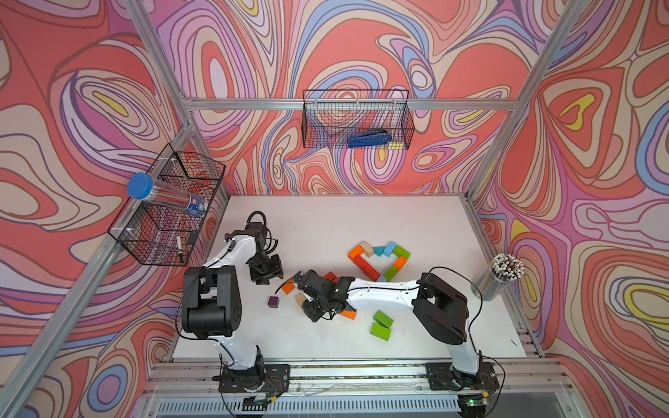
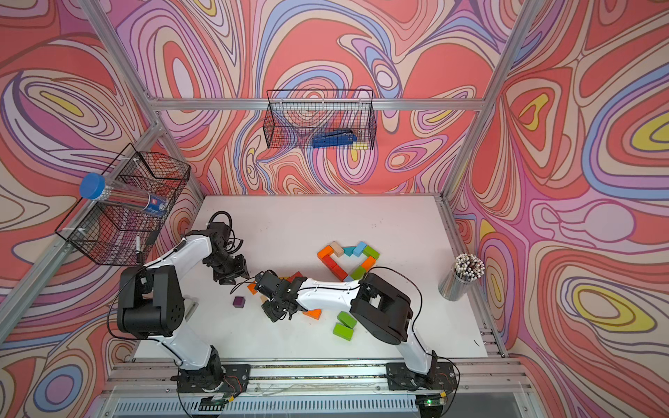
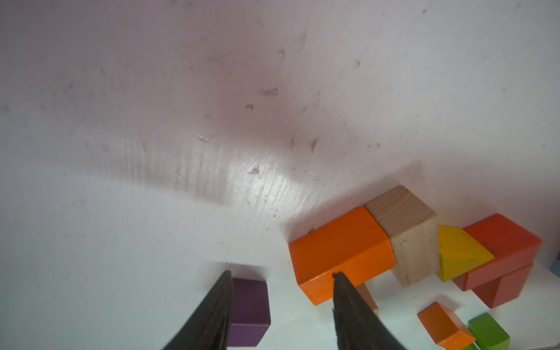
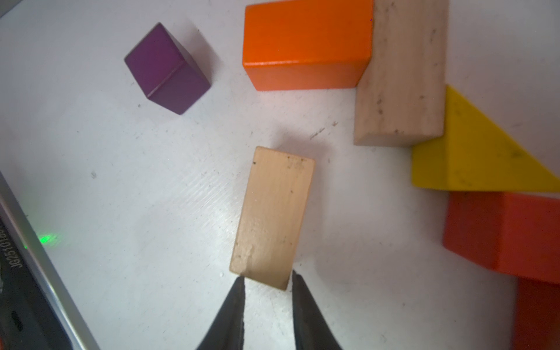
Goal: Assemble a heart with building blocks
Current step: Assemble the building block at the center of the board.
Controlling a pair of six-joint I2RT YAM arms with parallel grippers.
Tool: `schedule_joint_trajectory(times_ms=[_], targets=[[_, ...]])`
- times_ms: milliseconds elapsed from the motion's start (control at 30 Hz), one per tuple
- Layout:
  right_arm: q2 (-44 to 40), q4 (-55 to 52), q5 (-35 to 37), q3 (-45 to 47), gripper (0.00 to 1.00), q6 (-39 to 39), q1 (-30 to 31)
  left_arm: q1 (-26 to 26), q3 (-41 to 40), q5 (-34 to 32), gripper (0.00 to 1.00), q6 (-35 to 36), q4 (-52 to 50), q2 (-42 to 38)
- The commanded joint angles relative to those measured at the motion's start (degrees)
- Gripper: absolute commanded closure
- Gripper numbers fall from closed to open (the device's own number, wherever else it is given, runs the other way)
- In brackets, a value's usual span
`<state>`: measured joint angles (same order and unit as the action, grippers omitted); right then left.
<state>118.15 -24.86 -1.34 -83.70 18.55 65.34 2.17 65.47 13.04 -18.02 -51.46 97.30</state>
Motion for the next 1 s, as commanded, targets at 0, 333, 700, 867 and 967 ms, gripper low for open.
schedule_joint_trajectory(times_ms=[0, 333, 700, 867, 967], targets=[[0.6, 1.0, -1.6, -0.5, 0.65, -0.9, 0.3, -0.3, -0.5, -0.7, 0.46, 0.2, -2.1, 0.5], [4.0, 1.2, 0.0, -4.9, 0.57, 2.1, 0.4, -0.5, -0.8, -0.6, 0.46, 0.1, -1.9, 0.3], [6.9, -1.7, 4.0, -7.9, 0.58, 1.9, 0.4, -0.5, -0.7, -0.7, 0.46, -0.1, -2.0, 0.4], [7.7, -1.6, 4.3, -8.9, 0.65, 2.0, 0.3, -0.5, -0.8, -0.6, 0.46, -0.2, -1.9, 0.5], [8.3, -2.2, 4.9, -9.9, 0.67, 2.4, 0.3, -0.5, -0.7, -0.6, 0.46, -0.1, -1.9, 0.5]])
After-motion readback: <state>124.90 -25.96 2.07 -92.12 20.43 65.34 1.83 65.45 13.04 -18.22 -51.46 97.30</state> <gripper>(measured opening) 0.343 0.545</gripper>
